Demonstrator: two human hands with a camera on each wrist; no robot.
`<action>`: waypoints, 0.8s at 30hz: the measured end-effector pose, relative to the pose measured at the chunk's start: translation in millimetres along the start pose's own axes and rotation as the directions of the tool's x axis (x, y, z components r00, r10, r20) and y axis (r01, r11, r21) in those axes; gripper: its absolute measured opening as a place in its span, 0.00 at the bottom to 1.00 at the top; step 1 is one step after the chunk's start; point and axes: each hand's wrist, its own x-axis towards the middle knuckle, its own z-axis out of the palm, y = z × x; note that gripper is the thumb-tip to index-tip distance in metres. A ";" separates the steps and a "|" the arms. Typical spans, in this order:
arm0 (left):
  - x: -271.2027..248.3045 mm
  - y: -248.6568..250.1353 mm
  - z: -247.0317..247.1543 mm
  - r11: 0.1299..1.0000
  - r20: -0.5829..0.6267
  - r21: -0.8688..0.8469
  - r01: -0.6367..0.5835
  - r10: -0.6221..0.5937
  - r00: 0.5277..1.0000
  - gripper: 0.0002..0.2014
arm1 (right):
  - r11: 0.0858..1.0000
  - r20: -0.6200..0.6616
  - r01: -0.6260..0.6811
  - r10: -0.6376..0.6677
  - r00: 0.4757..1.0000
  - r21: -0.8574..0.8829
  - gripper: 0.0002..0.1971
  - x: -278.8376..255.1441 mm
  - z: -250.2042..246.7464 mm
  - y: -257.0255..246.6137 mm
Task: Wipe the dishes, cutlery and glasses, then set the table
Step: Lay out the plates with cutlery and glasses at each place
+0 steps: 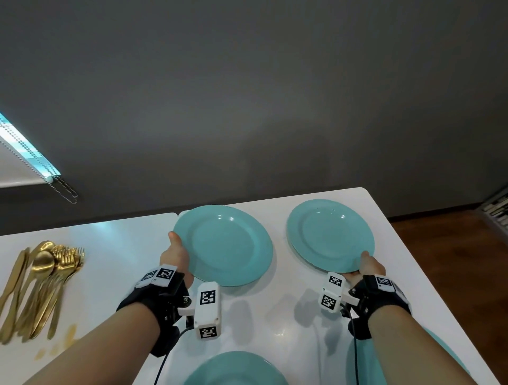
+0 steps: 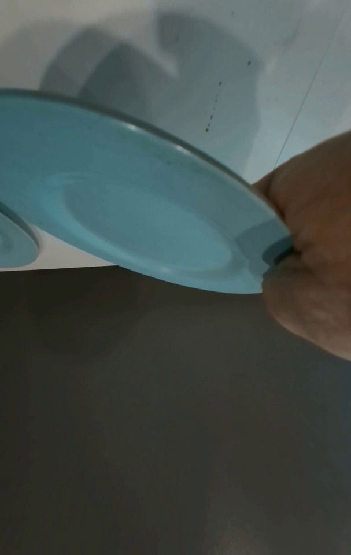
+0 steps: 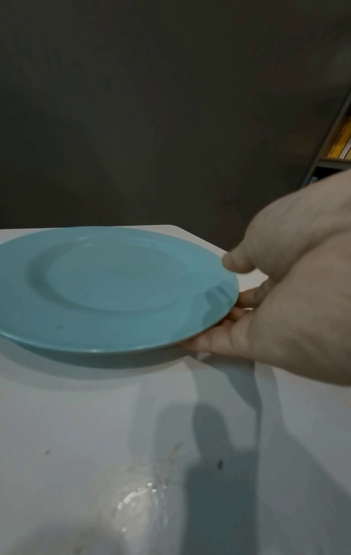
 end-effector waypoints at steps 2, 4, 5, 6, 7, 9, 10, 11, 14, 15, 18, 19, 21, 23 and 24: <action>0.6 -2.0 -1.3 1.000 0.002 0.016 -0.005 0.005 1.000 0.33 | 0.998 0.038 0.004 -0.006 0.999 0.059 0.24 3.7 -1.0 -0.7; 1.1 -4.7 -2.6 1.000 0.004 0.014 -0.004 0.004 1.000 0.34 | 0.995 0.073 0.022 -0.029 0.997 0.098 0.26 4.9 -2.7 -2.6; 1.9 -6.5 -2.8 1.000 0.006 0.012 -0.005 0.005 1.000 0.33 | 0.995 0.076 0.036 -0.044 0.996 0.095 0.26 6.9 -3.6 -4.1; 1.8 -7.8 -2.8 1.000 0.010 0.010 -0.009 0.009 1.000 0.33 | 0.995 0.078 0.052 -0.059 0.995 0.087 0.26 6.9 -3.9 -6.2; 0.8 -8.8 -2.3 1.000 0.012 0.012 -0.012 0.012 1.000 0.33 | 0.996 0.071 0.065 -0.069 0.995 0.056 0.26 8.1 -4.0 -8.3; 0.1 -11.2 -1.7 1.000 0.012 0.010 -0.013 0.013 1.000 0.32 | 0.989 0.030 0.086 -0.083 0.996 -0.122 0.29 8.5 -4.9 -11.5; -0.2 -12.2 -1.1 1.000 0.013 0.006 -0.009 0.009 1.000 0.32 | 0.969 -0.008 0.099 -0.104 0.995 -0.227 0.30 8.2 -5.8 -12.0; -0.5 -13.0 -0.7 1.000 0.015 0.010 -0.005 0.005 1.000 0.32 | 0.937 -0.040 0.118 -0.139 0.990 -0.329 0.29 6.6 -5.9 -10.6; -4.0 -14.6 1.3 1.000 0.024 0.010 0.007 -0.007 1.000 0.32 | 0.756 0.044 0.242 -0.272 0.961 -0.608 0.21 -2.7 3.1 3.3; -5.5 -15.1 2.0 1.000 0.033 0.010 0.011 -0.011 0.999 0.32 | 0.694 0.107 0.280 -0.282 0.953 -0.664 0.19 -8.0 9.4 11.1; -11.3 -15.5 4.2 1.000 0.063 0.011 0.012 -0.012 0.998 0.33 | 0.721 0.261 0.261 -0.115 0.959 -0.642 0.07 -34.3 31.8 37.6; -12.9 -15.9 4.3 1.000 0.078 0.005 0.018 -0.018 0.997 0.32 | 0.780 0.286 0.183 -0.005 0.958 -0.598 0.08 -45.5 38.4 45.7; -14.5 -16.7 2.9 0.999 0.111 -0.013 0.034 -0.033 0.993 0.31 | 0.821 0.327 0.075 0.139 0.935 -0.565 0.06 -66.6 47.5 58.2; -12.2 -18.7 -2.2 0.999 0.152 -0.027 0.032 -0.028 0.988 0.30 | 0.815 0.364 0.078 0.168 0.916 -0.574 0.09 -74.2 52.1 66.6; -10.0 -19.9 -5.9 1.000 0.169 -0.025 0.014 -0.010 0.985 0.30 | 0.815 0.379 0.089 0.167 0.910 -0.573 0.11 -75.3 53.4 69.1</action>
